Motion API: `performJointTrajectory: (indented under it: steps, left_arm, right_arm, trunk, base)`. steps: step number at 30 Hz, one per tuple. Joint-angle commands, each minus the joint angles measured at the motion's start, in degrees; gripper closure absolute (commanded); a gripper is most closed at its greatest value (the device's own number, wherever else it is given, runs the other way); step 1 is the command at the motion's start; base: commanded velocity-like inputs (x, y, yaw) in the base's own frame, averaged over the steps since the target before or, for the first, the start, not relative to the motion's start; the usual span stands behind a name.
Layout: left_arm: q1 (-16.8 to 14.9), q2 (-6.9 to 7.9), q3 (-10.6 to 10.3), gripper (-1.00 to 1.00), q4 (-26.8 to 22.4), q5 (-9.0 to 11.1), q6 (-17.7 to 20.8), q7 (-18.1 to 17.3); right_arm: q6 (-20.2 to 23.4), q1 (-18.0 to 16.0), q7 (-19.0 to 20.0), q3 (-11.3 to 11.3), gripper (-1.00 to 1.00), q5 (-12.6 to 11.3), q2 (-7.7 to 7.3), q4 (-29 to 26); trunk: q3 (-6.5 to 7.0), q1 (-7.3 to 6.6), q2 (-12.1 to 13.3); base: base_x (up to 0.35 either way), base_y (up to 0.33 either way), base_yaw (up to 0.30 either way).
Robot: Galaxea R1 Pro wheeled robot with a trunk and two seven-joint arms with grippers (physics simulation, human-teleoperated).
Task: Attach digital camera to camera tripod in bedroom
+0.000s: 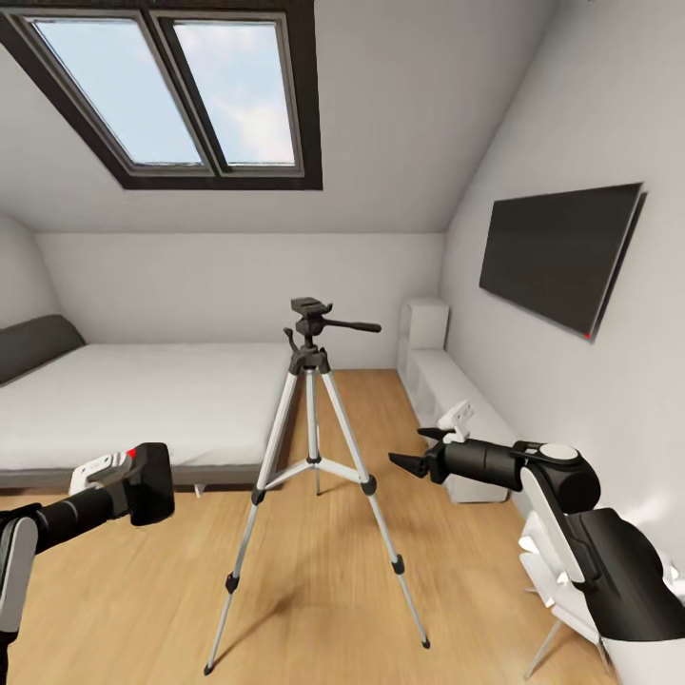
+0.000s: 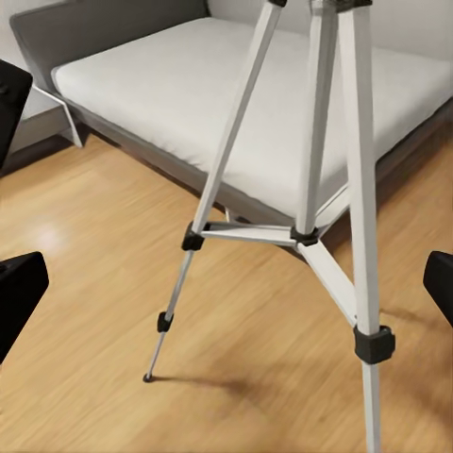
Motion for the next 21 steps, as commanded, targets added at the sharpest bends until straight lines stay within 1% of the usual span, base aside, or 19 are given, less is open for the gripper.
performJointTrajectory:
  steps: [1, 3, 7, 19, 21]
  left_arm:
    - [-0.32, -0.10, 0.60, 1.00, 0.28, 0.48, 0.42, 0.28]
    - [-0.74, -0.25, 1.45, 1.00, 0.87, 0.50, 0.42, 0.75]
    - [-1.27, -0.45, 2.47, 1.00, 1.68, 0.53, 0.42, 1.32]
    - [-1.44, -0.36, 3.43, 1.00, 2.04, 0.52, 0.42, 1.57]
    - [-1.42, -0.16, 4.48, 1.00, 2.15, 0.47, 0.42, 1.60]
  right_arm:
    - [0.48, 0.00, -0.34, 0.24, -1.00, -0.54, 0.04, -0.03]
    - [0.49, 0.08, -0.50, 0.55, -1.00, -0.47, 0.16, -0.01]
    - [0.56, 0.17, -0.56, 0.96, -1.00, -0.48, 0.29, 0.03]
    - [0.52, 0.14, -0.40, 1.10, -1.00, -0.78, 0.41, 0.18]
    - [0.51, 0.13, -0.51, 1.09, -1.00, -0.79, 0.44, 0.26]
  trunk:
    - [0.11, -0.22, 0.36]
    - [0.47, -0.66, 1.17]
    - [1.19, -1.54, 2.77]
    - [3.34, -4.18, 7.58]
    - [3.70, -4.61, 8.39]
  base:
    - [0.000, 0.000, 0.000]
    - [0.000, 0.000, 0.000]
    - [0.000, 0.000, 0.000]
    - [0.000, 0.000, 0.000]
    - [0.000, 0.000, 0.000]
